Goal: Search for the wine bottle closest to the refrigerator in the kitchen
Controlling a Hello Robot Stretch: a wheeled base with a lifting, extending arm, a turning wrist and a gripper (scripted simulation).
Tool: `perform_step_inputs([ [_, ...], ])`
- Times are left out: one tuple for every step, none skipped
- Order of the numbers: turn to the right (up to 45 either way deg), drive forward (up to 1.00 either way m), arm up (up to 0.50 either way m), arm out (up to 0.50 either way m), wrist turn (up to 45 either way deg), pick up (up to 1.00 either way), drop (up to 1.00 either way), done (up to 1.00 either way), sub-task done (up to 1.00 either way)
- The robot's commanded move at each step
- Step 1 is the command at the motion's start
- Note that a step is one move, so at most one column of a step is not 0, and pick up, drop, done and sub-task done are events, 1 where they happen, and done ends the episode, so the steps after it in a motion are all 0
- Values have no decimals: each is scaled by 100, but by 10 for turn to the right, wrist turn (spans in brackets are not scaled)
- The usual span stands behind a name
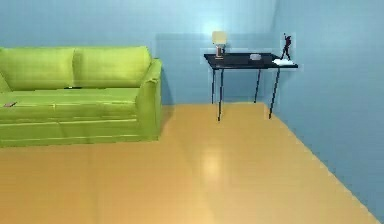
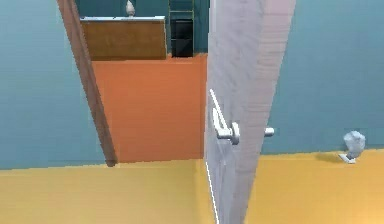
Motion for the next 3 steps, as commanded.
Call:
perform_step_inputs([
  [450,0,0,0,0,0,0,0,0],
  [150,0,0,0,0,0,0,0,0],
  [0,55,0,0,0,0,0,0,0],
])
